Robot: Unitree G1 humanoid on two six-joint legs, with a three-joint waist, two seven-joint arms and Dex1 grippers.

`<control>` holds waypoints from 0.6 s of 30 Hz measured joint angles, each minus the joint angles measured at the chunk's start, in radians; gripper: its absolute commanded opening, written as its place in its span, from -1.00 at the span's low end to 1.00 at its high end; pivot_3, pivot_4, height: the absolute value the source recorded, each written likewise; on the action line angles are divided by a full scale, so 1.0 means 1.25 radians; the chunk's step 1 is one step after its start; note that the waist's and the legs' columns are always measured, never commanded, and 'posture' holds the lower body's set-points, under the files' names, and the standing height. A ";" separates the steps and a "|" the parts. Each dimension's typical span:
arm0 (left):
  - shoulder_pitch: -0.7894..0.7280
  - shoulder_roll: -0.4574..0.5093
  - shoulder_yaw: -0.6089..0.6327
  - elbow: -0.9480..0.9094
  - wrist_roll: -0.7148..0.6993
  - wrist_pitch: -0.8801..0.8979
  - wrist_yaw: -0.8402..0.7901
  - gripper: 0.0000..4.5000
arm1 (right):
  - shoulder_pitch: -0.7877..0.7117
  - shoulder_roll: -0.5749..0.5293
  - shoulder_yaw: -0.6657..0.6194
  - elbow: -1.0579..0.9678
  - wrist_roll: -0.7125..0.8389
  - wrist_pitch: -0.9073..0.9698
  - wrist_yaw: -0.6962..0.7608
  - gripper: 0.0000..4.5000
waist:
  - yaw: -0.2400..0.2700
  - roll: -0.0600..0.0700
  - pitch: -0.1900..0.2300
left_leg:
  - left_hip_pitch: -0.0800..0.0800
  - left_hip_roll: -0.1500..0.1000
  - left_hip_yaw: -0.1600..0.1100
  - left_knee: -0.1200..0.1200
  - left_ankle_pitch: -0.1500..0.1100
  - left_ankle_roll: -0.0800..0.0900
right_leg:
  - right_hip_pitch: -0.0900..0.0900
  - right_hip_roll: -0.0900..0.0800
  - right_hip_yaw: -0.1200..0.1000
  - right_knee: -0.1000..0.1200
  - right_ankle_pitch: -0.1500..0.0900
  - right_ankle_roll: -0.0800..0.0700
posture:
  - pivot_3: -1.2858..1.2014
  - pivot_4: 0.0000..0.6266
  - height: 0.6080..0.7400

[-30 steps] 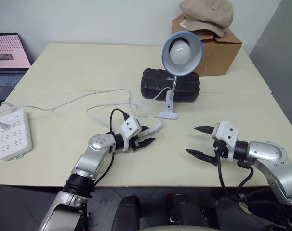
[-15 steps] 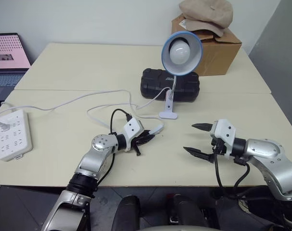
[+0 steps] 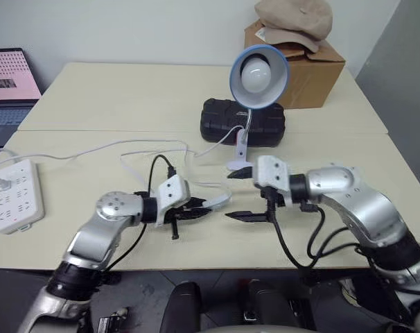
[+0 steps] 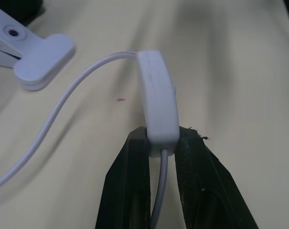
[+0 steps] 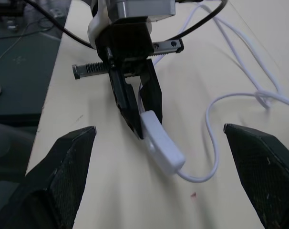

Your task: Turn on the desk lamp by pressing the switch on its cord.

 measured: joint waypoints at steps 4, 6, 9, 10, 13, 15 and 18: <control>0.031 0.012 0.020 -0.043 -0.008 0.020 0.014 -0.82 | -0.041 0.014 0.045 0.052 -0.016 0.005 0.036 1.00 | 0.006 0.000 0.000 | -0.001 -0.001 0.001 0.000 0.000 0.000 | 0.000 -0.001 0.000 -0.001 0.000 0.000 | 0.03 -0.52 1.00; 0.040 0.012 0.022 -0.054 -0.009 0.024 0.028 -0.82 | -0.056 0.017 0.062 0.082 -0.025 0.002 0.052 1.00 | 0.005 0.000 0.000 | -0.001 -0.001 0.001 0.000 0.000 0.000 | 0.000 -0.001 0.000 -0.001 0.000 0.000 | 0.03 -0.52 1.00; 0.051 0.010 0.024 -0.068 -0.009 0.031 0.045 -0.82 | -0.070 0.028 0.080 0.121 -0.042 -0.012 0.070 1.00 | 0.004 0.000 0.000 | -0.001 0.000 0.001 0.000 0.000 0.000 | 0.000 0.000 0.000 0.000 0.000 0.000 | 0.03 -0.52 1.00; 0.054 0.008 0.024 -0.077 -0.009 0.031 0.050 -0.82 | -0.076 0.033 0.092 0.139 -0.053 -0.021 0.079 1.00 | 0.004 0.000 0.000 | -0.001 0.000 0.000 0.000 0.000 0.000 | 0.000 0.000 0.000 0.000 0.000 0.000 | 0.03 -0.52 1.00; 0.059 0.006 0.025 -0.086 -0.009 0.031 0.063 -0.82 | -0.089 0.043 0.101 0.165 -0.065 -0.033 0.093 1.00 | 0.004 0.000 0.000 | -0.001 0.000 0.000 0.000 0.000 0.000 | 0.000 0.000 0.000 0.000 0.000 0.000 | 0.03 -0.52 1.00; 0.067 0.005 0.024 -0.090 -0.009 0.031 0.068 -0.82 | -0.097 0.049 0.106 0.172 -0.072 -0.039 0.102 1.00 | 0.004 0.000 0.000 | -0.001 0.000 0.001 0.000 0.000 0.000 | 0.000 0.000 0.000 0.000 0.000 0.000 | 0.03 -0.52 1.00; 0.068 0.003 0.024 -0.093 -0.009 0.031 0.078 -0.82 | -0.100 0.063 0.111 0.197 -0.088 -0.048 0.109 1.00 | 0.004 0.000 0.000 | -0.001 0.000 0.001 0.000 0.000 0.000 | 0.000 0.000 0.000 0.000 0.000 0.000 | 0.03 -0.52 1.00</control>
